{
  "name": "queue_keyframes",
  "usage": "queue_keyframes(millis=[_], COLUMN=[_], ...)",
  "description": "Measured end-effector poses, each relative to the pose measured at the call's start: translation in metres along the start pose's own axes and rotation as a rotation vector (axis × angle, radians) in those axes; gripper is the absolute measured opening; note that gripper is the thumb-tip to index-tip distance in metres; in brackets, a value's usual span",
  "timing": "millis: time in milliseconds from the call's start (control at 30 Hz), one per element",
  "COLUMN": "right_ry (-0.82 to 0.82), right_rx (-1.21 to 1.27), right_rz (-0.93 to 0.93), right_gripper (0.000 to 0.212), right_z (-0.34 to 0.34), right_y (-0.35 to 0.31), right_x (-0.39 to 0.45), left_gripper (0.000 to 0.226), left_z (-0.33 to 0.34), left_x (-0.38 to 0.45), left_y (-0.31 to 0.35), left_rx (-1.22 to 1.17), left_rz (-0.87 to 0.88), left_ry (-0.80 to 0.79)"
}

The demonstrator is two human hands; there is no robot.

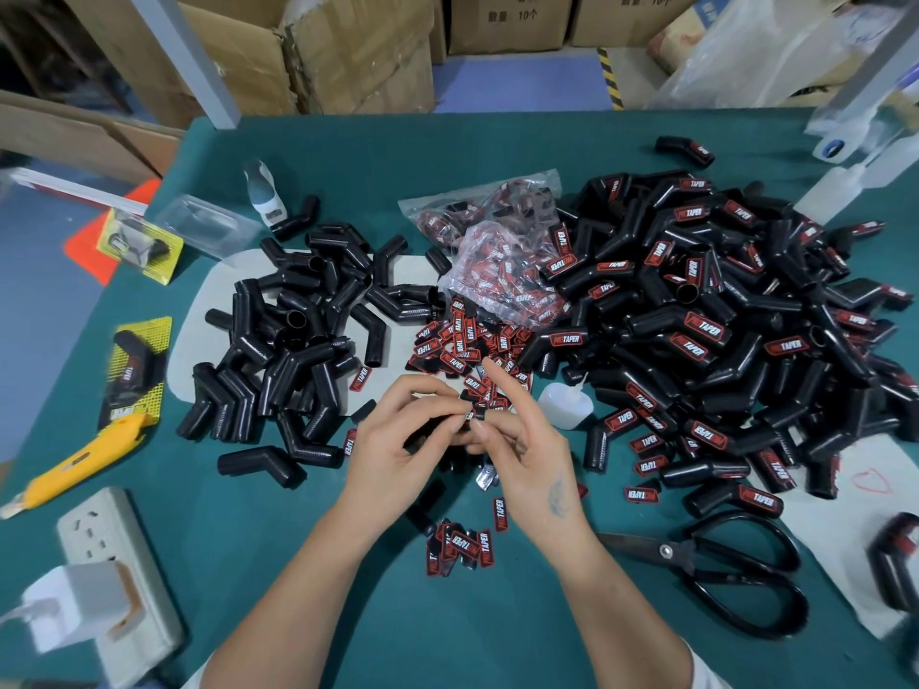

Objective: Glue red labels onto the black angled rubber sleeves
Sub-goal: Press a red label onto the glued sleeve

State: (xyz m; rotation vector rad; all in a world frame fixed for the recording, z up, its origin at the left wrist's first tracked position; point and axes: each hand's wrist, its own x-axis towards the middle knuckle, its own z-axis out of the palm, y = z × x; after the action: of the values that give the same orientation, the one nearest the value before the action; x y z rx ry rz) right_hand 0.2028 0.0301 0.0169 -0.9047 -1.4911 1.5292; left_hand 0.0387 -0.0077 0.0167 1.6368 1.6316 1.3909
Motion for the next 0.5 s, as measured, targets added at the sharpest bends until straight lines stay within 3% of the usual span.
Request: queue_keyframes(millis=[500], right_ry=[-0.038], right_rx=[-0.061], right_rz=[-0.052], right_gripper=[0.058], right_z=[0.0022], right_y=[0.0049], right_x=[-0.0035], left_gripper=[0.008], left_z=[-0.0078], left_x=[0.0004], left_y=[-0.0073], left_rx=[0.101], left_rz=[0.123], left_ry=[0.000])
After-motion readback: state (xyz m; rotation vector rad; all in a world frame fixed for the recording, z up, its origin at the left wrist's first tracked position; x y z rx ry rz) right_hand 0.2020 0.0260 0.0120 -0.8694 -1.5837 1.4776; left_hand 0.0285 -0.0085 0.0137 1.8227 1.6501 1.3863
